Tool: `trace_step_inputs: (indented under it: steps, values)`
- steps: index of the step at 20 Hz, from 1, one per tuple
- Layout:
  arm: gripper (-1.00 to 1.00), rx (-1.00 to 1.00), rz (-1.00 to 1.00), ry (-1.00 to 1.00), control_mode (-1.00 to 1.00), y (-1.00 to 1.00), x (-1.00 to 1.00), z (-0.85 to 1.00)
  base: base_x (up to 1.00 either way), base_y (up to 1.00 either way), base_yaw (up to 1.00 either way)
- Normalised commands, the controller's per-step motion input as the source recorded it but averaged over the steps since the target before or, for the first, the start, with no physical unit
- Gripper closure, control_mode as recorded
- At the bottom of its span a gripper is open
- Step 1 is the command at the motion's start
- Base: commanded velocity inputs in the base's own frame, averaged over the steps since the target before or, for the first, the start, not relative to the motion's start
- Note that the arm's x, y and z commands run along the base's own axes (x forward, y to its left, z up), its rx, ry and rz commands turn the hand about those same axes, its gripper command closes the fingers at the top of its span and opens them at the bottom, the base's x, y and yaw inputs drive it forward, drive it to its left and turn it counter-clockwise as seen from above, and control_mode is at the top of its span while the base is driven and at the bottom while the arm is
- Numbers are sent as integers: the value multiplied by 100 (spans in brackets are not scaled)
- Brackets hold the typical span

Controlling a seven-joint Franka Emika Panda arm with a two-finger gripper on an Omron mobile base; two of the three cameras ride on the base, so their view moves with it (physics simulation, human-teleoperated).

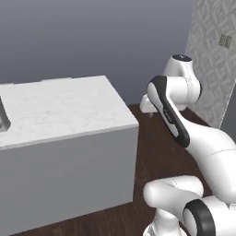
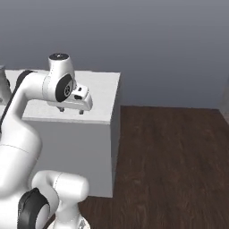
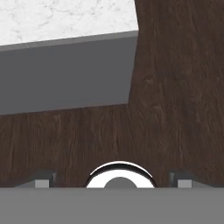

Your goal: Navigate to the stand mixer.

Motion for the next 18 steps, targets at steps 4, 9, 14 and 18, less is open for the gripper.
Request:
trace_step_inputs:
  steps: [4,9,14,18]
  values:
    - [-100,0,0,0,100,0,0,0,9,100,-20]
    - [-100,0,0,0,100,0,0,0,27,100,-12]
    - [-100,0,0,0,100,0,0,0,52,100,-2]
    - [-100,0,0,0,100,0,0,0,74,100,0]
